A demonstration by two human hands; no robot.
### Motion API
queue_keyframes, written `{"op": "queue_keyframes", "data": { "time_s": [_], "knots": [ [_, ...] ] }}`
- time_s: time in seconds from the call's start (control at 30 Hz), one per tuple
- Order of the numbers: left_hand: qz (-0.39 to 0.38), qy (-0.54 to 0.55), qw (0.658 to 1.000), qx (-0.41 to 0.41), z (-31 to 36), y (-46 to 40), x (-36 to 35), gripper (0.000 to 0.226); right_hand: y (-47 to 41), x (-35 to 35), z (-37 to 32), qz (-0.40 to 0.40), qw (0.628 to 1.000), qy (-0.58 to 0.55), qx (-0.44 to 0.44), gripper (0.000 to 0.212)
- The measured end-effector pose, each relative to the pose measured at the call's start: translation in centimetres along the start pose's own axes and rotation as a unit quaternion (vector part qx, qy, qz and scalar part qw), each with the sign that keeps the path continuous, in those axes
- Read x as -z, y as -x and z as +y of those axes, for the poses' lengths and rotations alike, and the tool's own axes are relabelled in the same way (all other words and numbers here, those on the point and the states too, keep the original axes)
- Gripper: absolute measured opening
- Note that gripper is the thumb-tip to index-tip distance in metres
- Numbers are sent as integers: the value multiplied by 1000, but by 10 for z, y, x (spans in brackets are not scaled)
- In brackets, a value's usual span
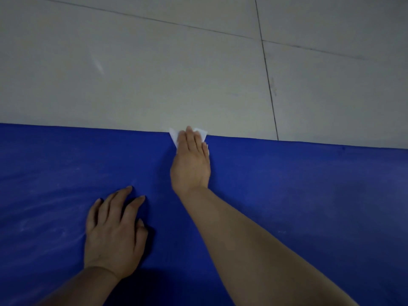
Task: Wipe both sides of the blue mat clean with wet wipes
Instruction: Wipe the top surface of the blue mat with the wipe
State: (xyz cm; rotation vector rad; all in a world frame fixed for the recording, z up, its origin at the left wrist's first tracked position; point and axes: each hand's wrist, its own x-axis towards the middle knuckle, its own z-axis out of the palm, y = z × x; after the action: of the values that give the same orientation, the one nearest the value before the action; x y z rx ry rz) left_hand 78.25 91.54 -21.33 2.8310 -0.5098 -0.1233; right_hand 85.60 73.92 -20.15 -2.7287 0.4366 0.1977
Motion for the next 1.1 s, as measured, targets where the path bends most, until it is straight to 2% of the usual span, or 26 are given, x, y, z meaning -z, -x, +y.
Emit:
{"op": "queue_keyframes", "data": {
  "time_s": [0.07,0.2,0.27,0.33,0.5,0.57,0.63,0.7,0.8,0.87,0.93,1.0,1.1],
  "knots": [
    [0,0,1000,-2,0,0,0,49,2,0,-14,-12,1000,9,2,69],
    [-3,-8,1000,-3,-1,0,-1,47,12,-12,-52,-67,985,4,161,72],
    [-5,-6,1000,-3,-1,0,-1,48,10,-12,-47,-65,981,13,184,71],
    [-2,0,1000,-3,0,0,1,49,7,-7,-22,-24,988,13,154,70],
    [-7,3,1000,1,1,-1,0,49,5,9,41,43,999,-11,-21,65],
    [-10,-1,1000,3,0,1,-1,49,9,9,31,34,999,-6,-5,64],
    [-12,0,1000,4,0,1,0,49,14,5,20,-2,998,-2,59,70],
    [-10,0,1000,3,1,0,1,49,12,11,31,-6,998,16,65,73],
    [-3,2,1000,2,1,-1,1,49,2,27,76,48,997,39,-49,72],
    [0,0,1000,0,0,0,0,49,1,34,96,64,988,6,-143,71],
    [1,-1,1000,-1,-1,0,0,50,1,33,96,79,981,2,-176,69],
    [0,-5,1000,-1,0,0,0,50,4,29,80,73,987,38,-140,70],
    [0,-7,1000,2,0,1,-1,50,19,15,55,17,999,51,4,76]
  ]
}}
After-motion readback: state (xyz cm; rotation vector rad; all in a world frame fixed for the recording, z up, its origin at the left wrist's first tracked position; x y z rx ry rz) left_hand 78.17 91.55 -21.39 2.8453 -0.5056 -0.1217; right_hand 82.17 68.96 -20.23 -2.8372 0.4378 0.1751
